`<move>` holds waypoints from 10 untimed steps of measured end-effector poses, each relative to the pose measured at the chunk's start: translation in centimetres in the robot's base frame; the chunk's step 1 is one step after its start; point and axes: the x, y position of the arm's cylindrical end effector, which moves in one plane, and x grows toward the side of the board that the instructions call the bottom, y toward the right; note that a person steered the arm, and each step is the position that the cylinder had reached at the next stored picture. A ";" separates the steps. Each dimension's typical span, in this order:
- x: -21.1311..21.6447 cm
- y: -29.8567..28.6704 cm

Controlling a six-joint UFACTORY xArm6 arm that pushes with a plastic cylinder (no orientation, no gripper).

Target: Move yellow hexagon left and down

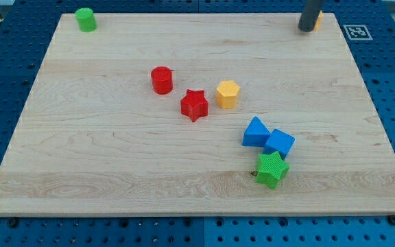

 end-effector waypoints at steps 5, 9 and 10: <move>10.4 -12.9; 23.0 -17.5; 23.0 -20.9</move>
